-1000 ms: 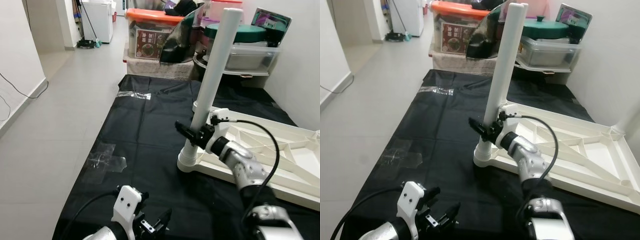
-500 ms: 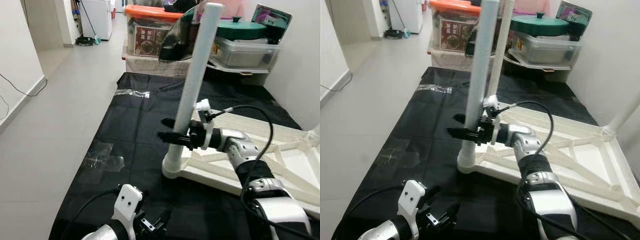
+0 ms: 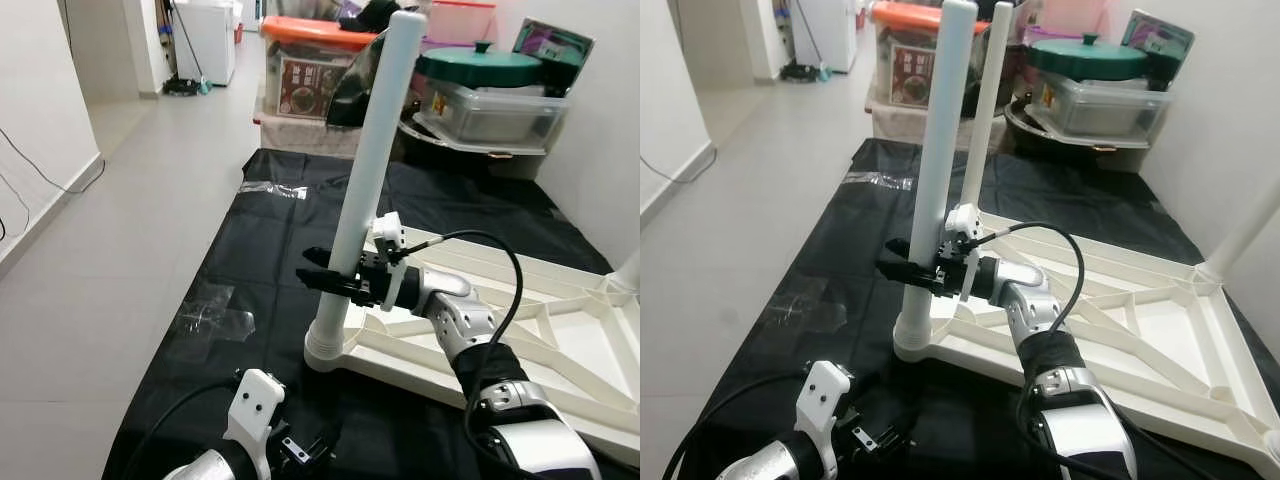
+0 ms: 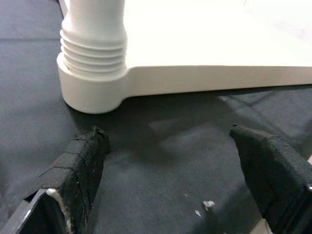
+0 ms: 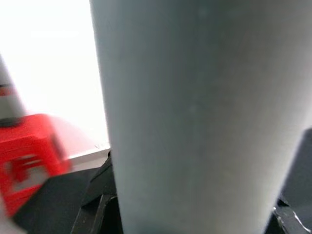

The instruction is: Building children table

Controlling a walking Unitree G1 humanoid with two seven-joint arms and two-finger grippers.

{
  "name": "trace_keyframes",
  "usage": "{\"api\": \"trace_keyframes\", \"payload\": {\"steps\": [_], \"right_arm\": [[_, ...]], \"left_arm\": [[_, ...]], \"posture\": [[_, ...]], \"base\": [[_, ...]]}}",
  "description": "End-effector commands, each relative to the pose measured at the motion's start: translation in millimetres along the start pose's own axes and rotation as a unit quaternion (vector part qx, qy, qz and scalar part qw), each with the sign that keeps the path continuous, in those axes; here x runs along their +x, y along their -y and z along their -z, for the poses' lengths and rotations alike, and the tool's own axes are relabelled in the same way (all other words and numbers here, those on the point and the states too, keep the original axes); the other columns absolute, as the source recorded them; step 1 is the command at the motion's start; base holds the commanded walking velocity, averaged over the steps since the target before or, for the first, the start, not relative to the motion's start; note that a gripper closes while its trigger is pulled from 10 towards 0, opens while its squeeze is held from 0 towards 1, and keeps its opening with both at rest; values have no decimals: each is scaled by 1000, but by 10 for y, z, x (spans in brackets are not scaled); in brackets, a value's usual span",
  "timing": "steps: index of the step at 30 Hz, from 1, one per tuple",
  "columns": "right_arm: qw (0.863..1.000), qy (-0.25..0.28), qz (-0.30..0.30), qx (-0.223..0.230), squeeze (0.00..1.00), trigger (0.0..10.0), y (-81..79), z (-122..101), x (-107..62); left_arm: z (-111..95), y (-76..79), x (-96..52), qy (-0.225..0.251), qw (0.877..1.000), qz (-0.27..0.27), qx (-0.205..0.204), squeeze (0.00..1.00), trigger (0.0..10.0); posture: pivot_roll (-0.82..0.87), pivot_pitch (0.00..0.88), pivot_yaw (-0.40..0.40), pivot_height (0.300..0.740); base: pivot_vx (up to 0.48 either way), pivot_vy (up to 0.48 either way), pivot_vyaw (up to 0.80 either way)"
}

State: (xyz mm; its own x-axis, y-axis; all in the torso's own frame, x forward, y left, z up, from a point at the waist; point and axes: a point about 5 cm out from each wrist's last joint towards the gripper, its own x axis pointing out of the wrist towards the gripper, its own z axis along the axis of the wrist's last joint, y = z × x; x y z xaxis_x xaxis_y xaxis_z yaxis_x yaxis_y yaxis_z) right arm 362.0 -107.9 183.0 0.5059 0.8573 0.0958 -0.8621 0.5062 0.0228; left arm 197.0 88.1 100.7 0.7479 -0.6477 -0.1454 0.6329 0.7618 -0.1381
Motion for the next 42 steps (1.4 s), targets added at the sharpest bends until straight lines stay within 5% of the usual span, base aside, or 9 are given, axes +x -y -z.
{"api": "trace_keyframes", "payload": {"steps": [1, 11, 19, 22, 23, 24, 26, 29, 42], "right_arm": [[980, -8, 198, 0, 0, 0, 187, 117, -186], [806, -6, 592, -6, 0, 0, -64, 227, -650], [784, -11, 620, 36, 0, 0, -163, 268, -504], [782, -12, 622, 44, 0, 4824, -177, 281, -468], [789, -7, 612, 47, 0, 10000, -219, 275, -407], [810, 11, 585, 48, 1000, 10000, -258, 260, -342], [825, 24, 563, 47, 1000, 10000, -260, 250, -315], [884, 65, 461, 54, 0, 10000, -144, 186, -268], [997, -50, 14, 52, 0, 10000, 62, 77, -418]], "left_arm": [[30, 3, -7, -5, 1000, 3, -3, 0, 10000], [21, -10, 3, -3, 1000, 0, -4, 0, 10000], [19, -11, 8, -3, 1000, -1, -5, 0, 10000], [19, -10, 9, -3, 1000, -1, -5, 0, 10000], [21, -10, 8, -3, 1000, -1, -5, 0, 10000], [22, -10, 8, -4, 1000, -1, -5, 0, 10000], [23, -11, 8, -4, 1000, 0, -6, 0, 10000], [27, -12, 10, -5, 1000, 1, -6, 0, 10000], [43, -25, 40, -6, 1000, 3, -6, 0, 10000]], "posture": [[241, 0, -105, 740], [244, 0, -111, 740], [241, 0, -109, 740], [242, 0, -109, 740], [242, 0, -109, 740], [242, 0, -110, 740], [240, 0, -108, 740], [243, 0, -107, 740], [250, 0, -113, 740]], "base": [[0, 0, 0], [0, 0, 0], [0, 0, 0], [0, 0, 0], [0, 0, 0], [0, 0, 0], [0, 0, 0], [0, 0, 0], [0, 0, 0]]}}
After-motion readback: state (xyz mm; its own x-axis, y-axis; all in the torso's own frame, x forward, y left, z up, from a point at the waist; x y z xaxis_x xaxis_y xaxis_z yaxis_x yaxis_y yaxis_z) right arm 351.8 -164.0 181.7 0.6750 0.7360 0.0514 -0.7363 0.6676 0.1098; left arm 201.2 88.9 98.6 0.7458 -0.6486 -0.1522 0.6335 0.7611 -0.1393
